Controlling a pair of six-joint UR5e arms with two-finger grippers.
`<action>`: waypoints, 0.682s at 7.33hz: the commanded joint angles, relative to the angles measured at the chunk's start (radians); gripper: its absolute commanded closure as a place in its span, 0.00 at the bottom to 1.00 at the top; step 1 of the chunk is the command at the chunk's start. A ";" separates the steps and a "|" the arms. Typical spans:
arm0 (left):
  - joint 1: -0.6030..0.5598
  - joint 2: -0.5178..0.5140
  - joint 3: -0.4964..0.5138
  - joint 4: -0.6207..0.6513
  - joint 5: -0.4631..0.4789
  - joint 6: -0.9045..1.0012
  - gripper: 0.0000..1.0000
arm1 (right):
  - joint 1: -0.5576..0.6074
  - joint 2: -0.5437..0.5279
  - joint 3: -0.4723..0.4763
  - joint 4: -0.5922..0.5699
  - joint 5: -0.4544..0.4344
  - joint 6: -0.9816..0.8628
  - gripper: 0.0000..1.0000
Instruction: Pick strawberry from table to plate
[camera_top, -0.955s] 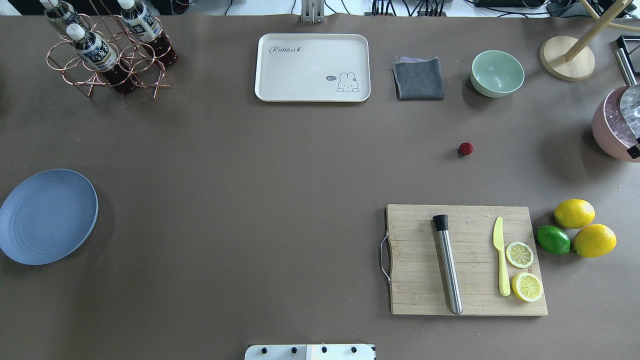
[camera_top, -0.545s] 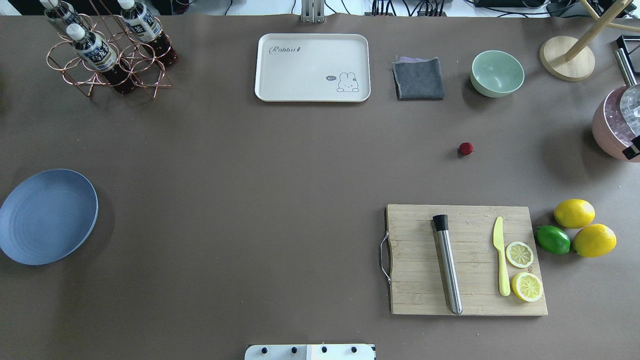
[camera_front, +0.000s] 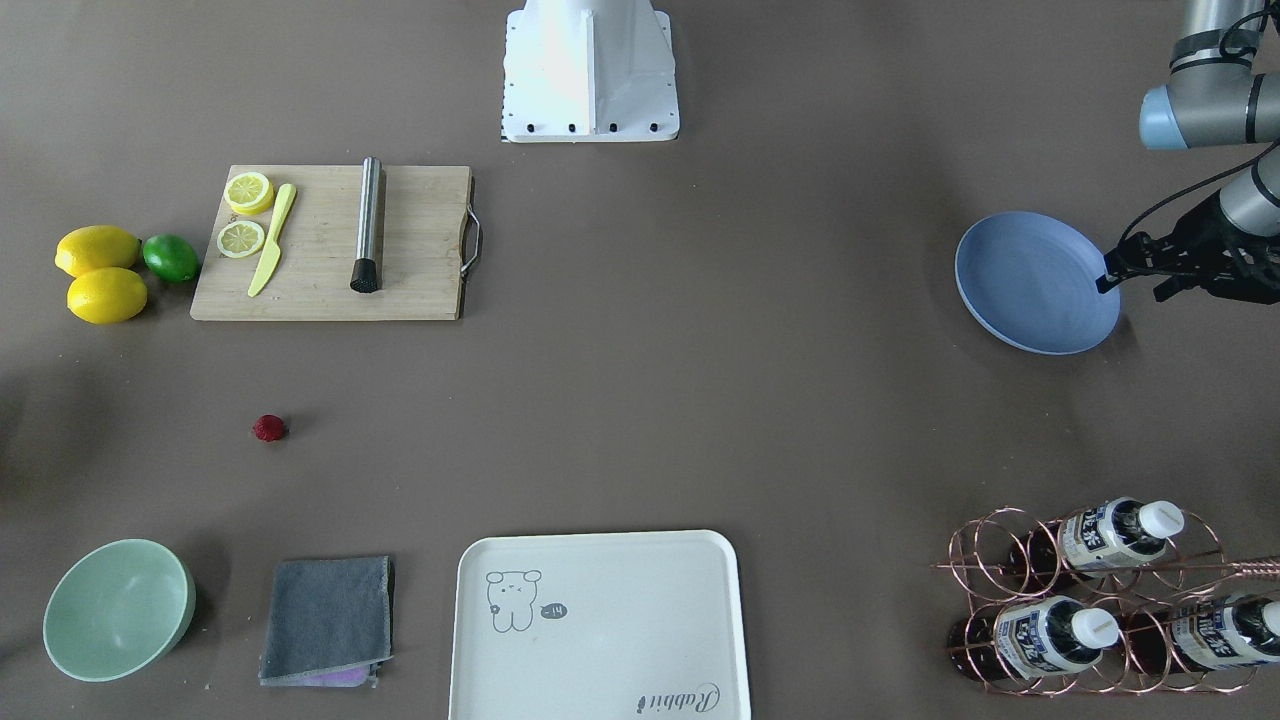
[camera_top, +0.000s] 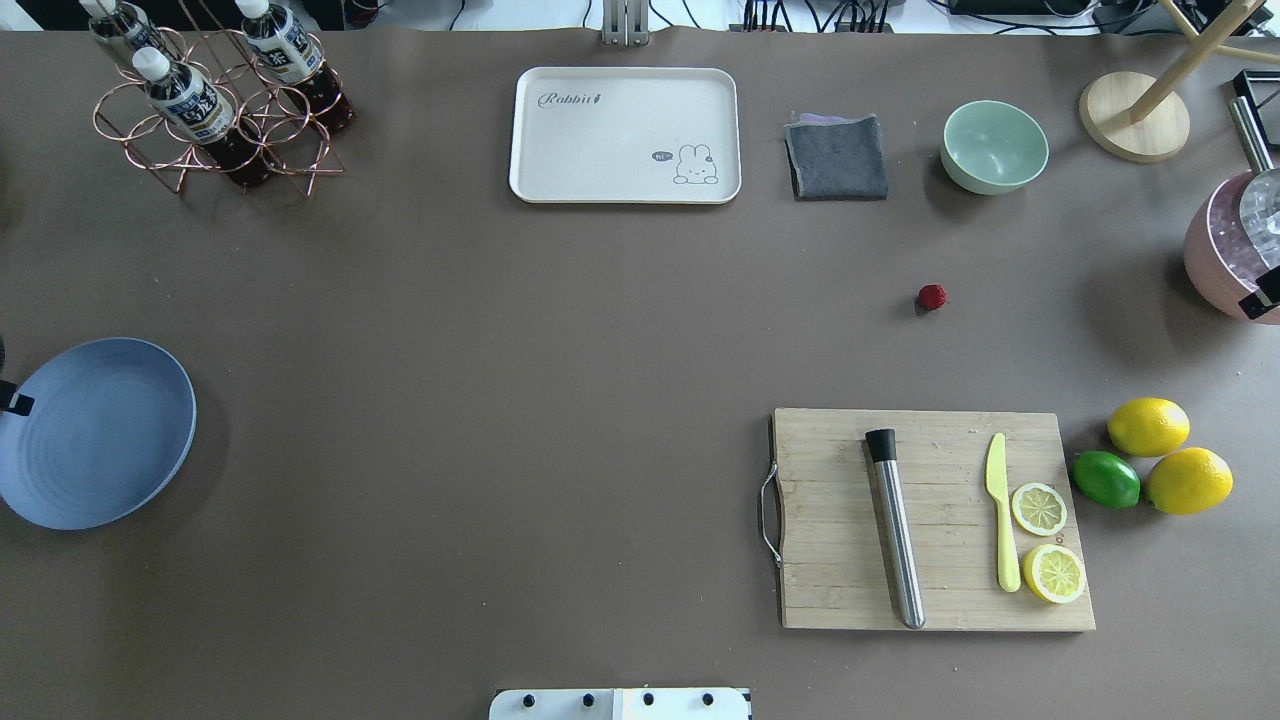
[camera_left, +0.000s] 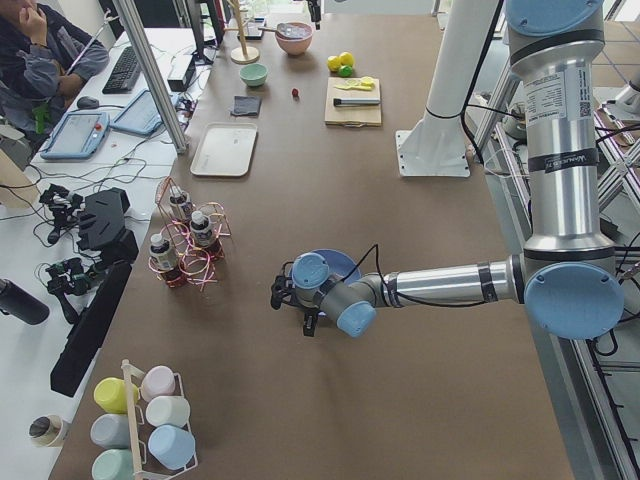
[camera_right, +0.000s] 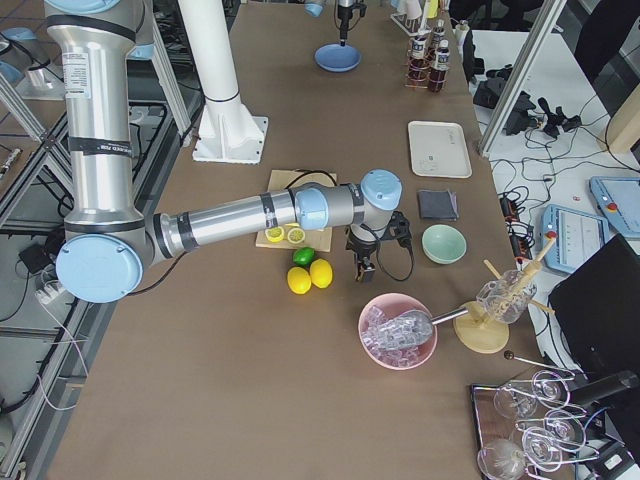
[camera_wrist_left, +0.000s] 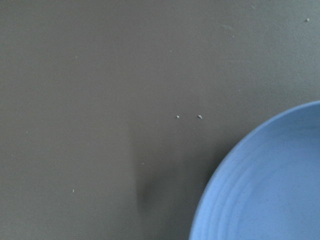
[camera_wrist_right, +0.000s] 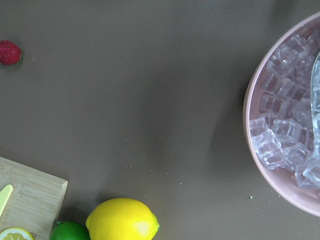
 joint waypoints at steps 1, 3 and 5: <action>0.015 0.000 0.000 -0.004 0.000 -0.007 0.27 | -0.008 -0.001 0.000 -0.001 0.001 0.013 0.01; 0.016 0.000 0.000 -0.004 0.000 -0.007 0.33 | -0.011 0.001 0.000 -0.001 0.001 0.013 0.01; 0.031 0.000 0.000 -0.004 0.000 -0.007 0.62 | -0.011 -0.001 0.000 -0.001 0.001 0.013 0.01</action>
